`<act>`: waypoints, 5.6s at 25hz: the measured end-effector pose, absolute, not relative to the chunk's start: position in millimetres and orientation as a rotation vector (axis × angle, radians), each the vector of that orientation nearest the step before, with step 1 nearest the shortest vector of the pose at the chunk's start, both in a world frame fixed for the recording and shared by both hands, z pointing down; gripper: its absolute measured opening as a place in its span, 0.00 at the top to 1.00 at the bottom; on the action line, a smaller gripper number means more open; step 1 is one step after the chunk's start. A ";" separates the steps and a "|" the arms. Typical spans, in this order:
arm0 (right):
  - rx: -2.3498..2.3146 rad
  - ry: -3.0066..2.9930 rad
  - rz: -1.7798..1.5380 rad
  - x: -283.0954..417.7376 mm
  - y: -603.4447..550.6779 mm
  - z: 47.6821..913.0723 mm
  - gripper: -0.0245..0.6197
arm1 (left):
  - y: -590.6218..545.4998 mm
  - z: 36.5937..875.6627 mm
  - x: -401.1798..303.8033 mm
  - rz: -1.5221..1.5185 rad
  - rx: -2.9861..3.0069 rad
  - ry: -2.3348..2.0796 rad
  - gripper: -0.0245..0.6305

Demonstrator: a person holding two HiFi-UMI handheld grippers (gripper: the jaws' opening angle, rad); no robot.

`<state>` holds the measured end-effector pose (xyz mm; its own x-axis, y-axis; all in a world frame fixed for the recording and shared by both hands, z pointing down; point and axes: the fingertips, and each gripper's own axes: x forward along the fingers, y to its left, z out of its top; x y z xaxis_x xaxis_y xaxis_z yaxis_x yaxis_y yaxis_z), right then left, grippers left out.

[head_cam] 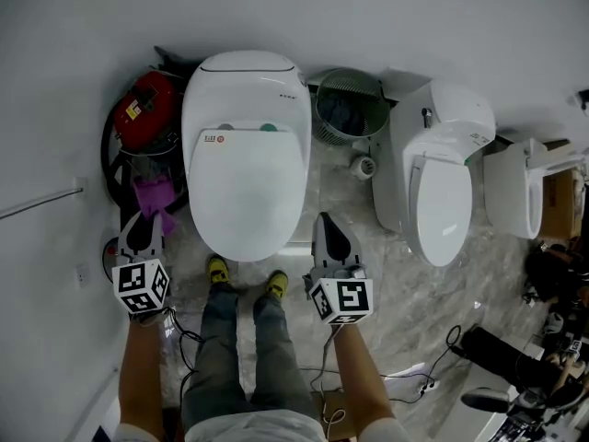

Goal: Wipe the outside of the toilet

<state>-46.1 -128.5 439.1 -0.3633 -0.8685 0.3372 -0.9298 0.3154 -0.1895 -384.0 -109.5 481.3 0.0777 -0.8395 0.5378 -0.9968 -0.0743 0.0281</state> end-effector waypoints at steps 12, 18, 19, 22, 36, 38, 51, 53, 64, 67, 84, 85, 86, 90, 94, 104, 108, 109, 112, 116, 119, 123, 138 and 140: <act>1.670 -2.349 0.575 -49.2 -139.7 478.2 0.95 | -138.3 537.2 -395.7 0.637 1.928 -1.806 0.81; 1.688 -2.334 0.608 -31.7 -146.2 508.8 0.95 | -159.6 585.9 -389.0 0.740 1.883 -1.815 0.81; 1.687 -2.333 0.616 -27.3 -147.8 515.6 0.95 | -164.8 595.5 -386.3 0.761 1.874 -1.816 0.81; 1.682 -2.328 0.637 -12.0 -152.5 536.8 0.95 | -180.8 624.3 -374.6 0.810 1.848 -1.815 0.81; 1.747 -2.272 0.736 72.4 -162.6 608.8 0.95 | -226.4 724.4 -278.8 1.035 1.775 -1.721 0.81; 1.750 -2.270 0.749 82.4 -159.3 614.3 0.95 | -227.4 730.4 -254.6 1.053 1.810 -1.700 0.81; 1.823 -2.234 0.777 156.0 -114.1 618.3 0.95 | -194.6 735.4 -28.2 0.928 2.107 -1.272 0.81; 1.827 -2.233 0.780 159.3 -107.9 616.3 0.95 | -184.4 722.7 -8.5 0.843 2.123 -1.214 0.81; 1.743 -2.333 0.771 85.0 -104.4 593.9 0.95 | -167.9 674.9 -150.3 0.742 2.013 -1.438 0.81; 1.703 -2.357 0.749 54.6 -105.2 590.2 0.95 | -161.7 672.8 -216.7 0.755 1.941 -1.530 0.81; 1.708 -2.329 0.706 -17.7 -91.5 588.2 0.95 | -119.5 715.1 -382.9 0.843 1.648 -1.715 0.81; 1.710 -2.324 0.712 -14.2 -91.0 592.6 0.95 | -119.9 721.2 -375.9 0.850 1.652 -1.704 0.81; 1.710 -2.318 0.719 -10.4 -91.0 597.1 0.95 | -120.1 727.2 -368.3 0.856 1.654 -1.694 0.81; 1.685 -2.325 0.734 6.4 -92.2 610.7 0.95 | -119.5 744.5 -335.1 0.877 1.650 -1.672 0.81; 1.679 -2.330 0.749 31.9 -89.7 614.6 0.95 | -118.6 751.5 -296.1 0.887 1.644 -1.672 0.81; 1.769 -2.280 0.800 116.8 -71.2 624.9 0.95 | -130.5 749.4 -196.7 0.925 1.708 -1.688 0.81; 1.803 -2.257 0.818 143.8 -62.5 628.0 0.95 | -130.8 751.5 -154.8 0.920 1.743 -1.658 0.81; 1.809 -2.256 0.818 150.1 -60.4 628.2 0.95 | -130.1 752.6 -144.0 0.920 1.752 -1.646 0.81; 1.835 -2.240 0.823 170.0 -53.0 629.1 0.95 | -127.2 755.2 -111.1 0.902 1.776 -1.614 0.81; 1.868 -2.216 0.830 193.1 -42.8 630.4 0.95 | -121.2 760.4 -71.4 0.908 1.810 -1.566 0.81; 1.900 -2.197 0.846 209.1 -35.6 631.5 0.95 | -114.7 767.1 -41.0 0.920 1.834 -1.486 0.81; 1.901 -2.192 0.837 219.6 -29.5 631.9 0.95 | -103.2 770.4 11.2 0.844 1.899 -1.285 0.81; 1.786 -2.341 0.825 119.0 -49.1 595.4 0.95 | -89.2 695.7 -108.6 0.593 1.900 -1.355 0.81; 1.743 -2.370 0.823 96.2 -49.6 593.2 0.95 | -82.8 693.6 -158.8 0.614 1.850 -1.431 0.81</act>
<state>96.2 -49.6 593.2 -0.3463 -0.8604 0.3738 -0.9070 0.2053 -0.3677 -158.8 -82.8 693.6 0.2746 -0.6236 0.7319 -0.9602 -0.1370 0.2435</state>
